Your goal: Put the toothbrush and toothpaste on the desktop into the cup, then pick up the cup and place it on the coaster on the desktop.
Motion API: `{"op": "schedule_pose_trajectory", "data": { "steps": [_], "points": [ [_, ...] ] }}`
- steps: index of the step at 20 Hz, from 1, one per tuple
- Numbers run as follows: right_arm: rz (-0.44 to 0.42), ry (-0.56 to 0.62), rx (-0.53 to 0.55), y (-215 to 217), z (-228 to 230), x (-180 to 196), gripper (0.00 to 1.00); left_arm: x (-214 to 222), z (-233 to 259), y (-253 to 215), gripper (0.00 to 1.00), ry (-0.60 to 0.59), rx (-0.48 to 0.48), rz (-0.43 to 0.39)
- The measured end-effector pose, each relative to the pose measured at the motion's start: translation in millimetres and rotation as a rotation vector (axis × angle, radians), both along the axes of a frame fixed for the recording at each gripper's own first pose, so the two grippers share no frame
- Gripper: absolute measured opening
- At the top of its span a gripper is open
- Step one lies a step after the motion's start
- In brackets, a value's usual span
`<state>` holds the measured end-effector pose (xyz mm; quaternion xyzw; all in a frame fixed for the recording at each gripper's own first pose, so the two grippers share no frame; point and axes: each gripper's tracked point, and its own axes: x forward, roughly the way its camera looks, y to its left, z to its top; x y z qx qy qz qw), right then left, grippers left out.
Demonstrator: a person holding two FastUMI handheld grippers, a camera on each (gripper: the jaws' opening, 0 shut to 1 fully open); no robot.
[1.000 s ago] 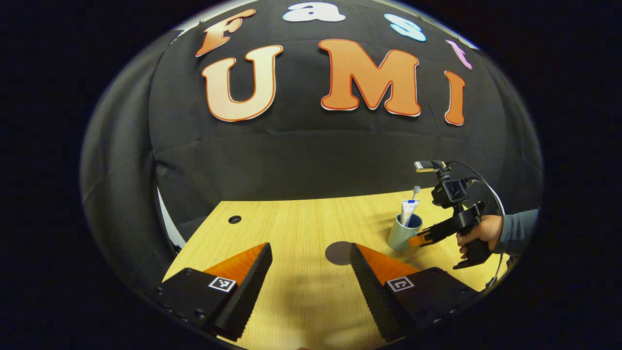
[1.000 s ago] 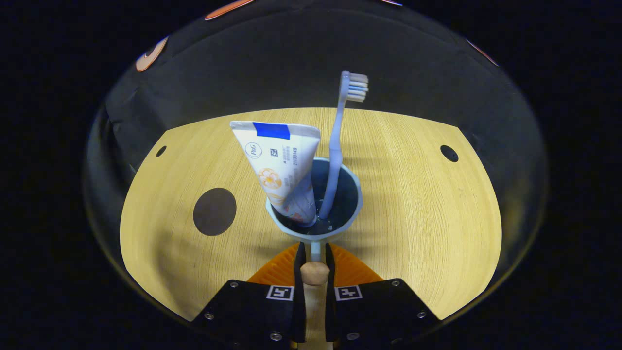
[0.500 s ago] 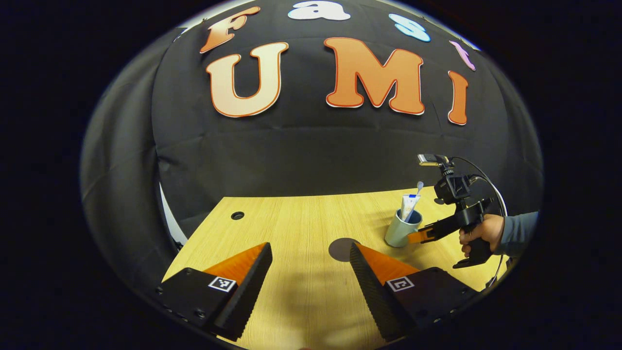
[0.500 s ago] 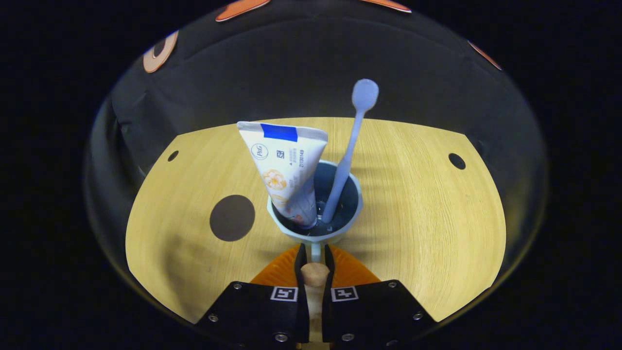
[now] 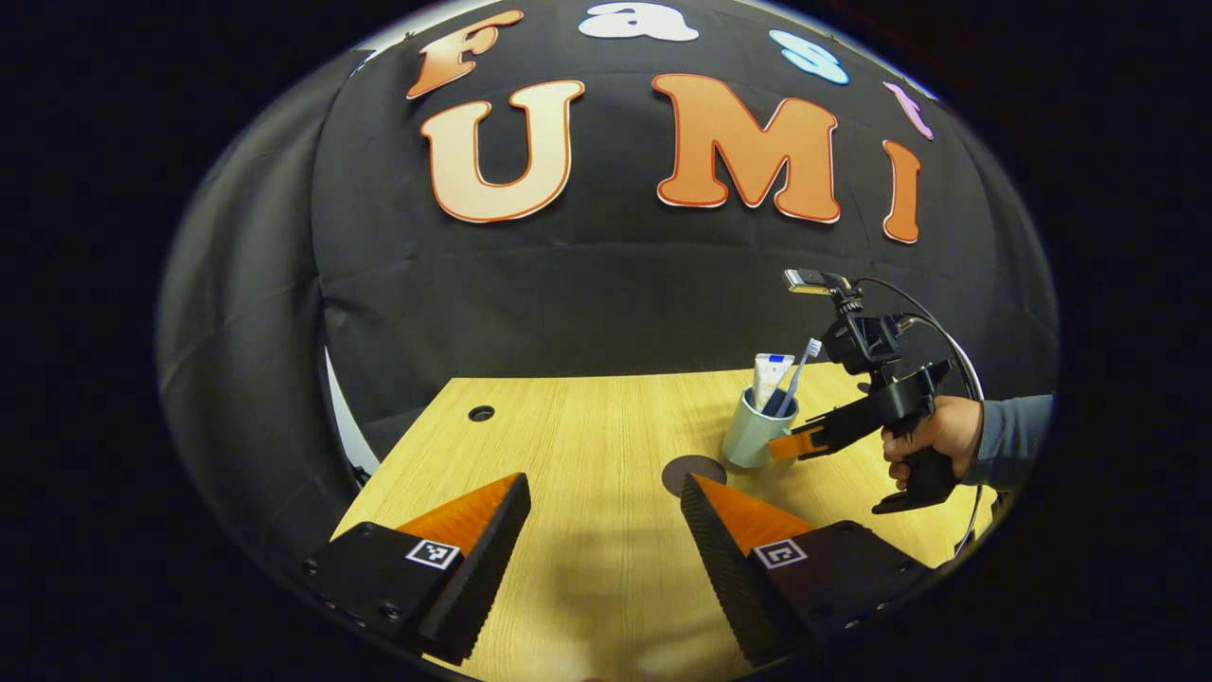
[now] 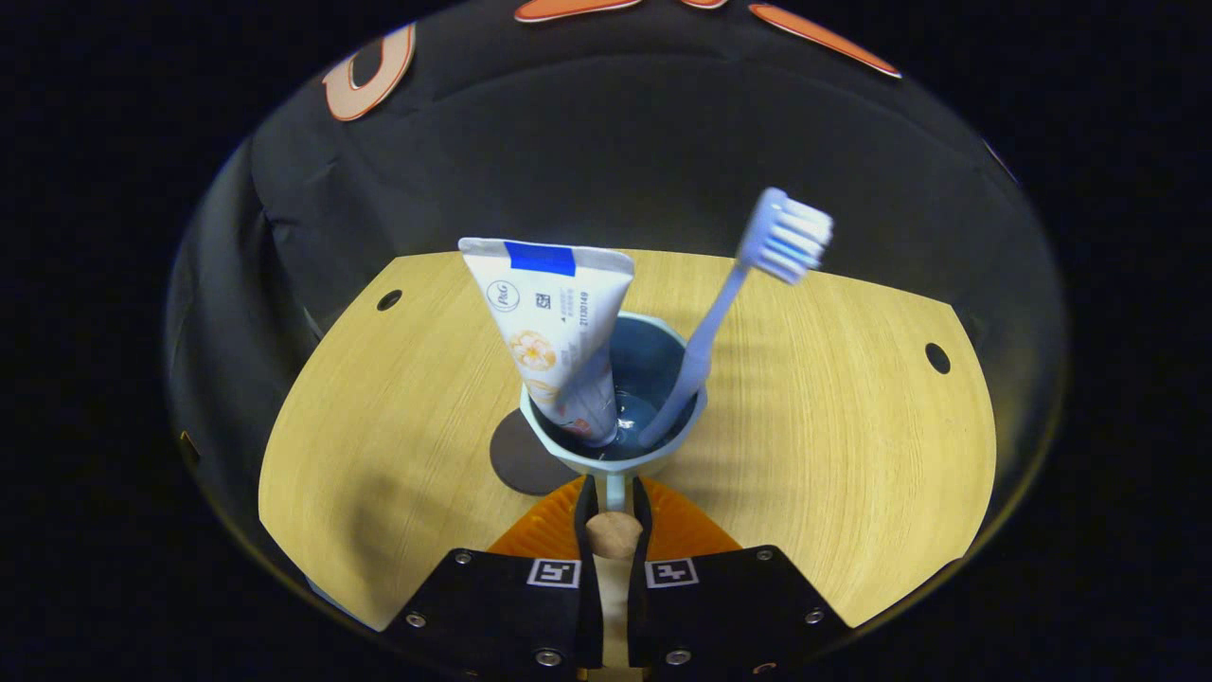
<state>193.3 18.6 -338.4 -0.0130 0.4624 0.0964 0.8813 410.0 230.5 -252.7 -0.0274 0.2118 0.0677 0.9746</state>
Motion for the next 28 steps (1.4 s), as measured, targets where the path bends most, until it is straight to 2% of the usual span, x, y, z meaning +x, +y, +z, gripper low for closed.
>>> {"op": "schedule_pose_trajectory", "data": {
  "steps": [7, 13, 15, 18, 23, 24, 25, 26, 28],
  "points": [
    [0.055, 0.021, -0.024, -2.2, -3.1, -0.4, 0.10, -10.5, -14.3, 32.9, 0.96, 0.016, -0.018, -0.014],
    [0.048, 0.084, -0.076, -6.5, -0.2, -3.4, 0.10, -16.8, -25.7, 66.3, 0.96, 0.045, -0.016, -0.023],
    [0.062, 0.072, -0.082, -5.7, 2.0, -1.4, 0.11, -17.3, -30.5, 69.7, 0.96, 0.060, -0.021, -0.021],
    [0.078, 0.086, -0.035, -4.5, 2.0, -5.5, 0.22, -22.4, -32.5, 65.8, 0.97, 0.077, -0.012, -0.024],
    [0.099, -0.012, 0.037, -16.2, 37.0, -15.6, 0.36, -21.8, -29.8, 47.3, 0.96, 0.075, 0.019, -0.027],
    [0.096, -0.029, 0.057, -22.2, 46.7, -21.1, 0.43, -21.7, -25.3, 38.9, 0.97, 0.068, 0.019, -0.029],
    [0.087, -0.064, 0.071, -29.5, 60.1, -24.6, 0.42, -21.2, -18.0, 31.3, 0.96, 0.059, 0.021, -0.026],
    [0.078, -0.103, 0.089, -39.0, 76.2, -26.7, 0.54, -20.6, -10.7, 23.5, 0.96, 0.044, 0.024, -0.027],
    [0.092, -0.180, 0.154, -50.4, 112.9, -38.8, 0.63, -19.0, 8.0, 13.3, 0.96, -0.002, 0.038, -0.022]
  ]
}}
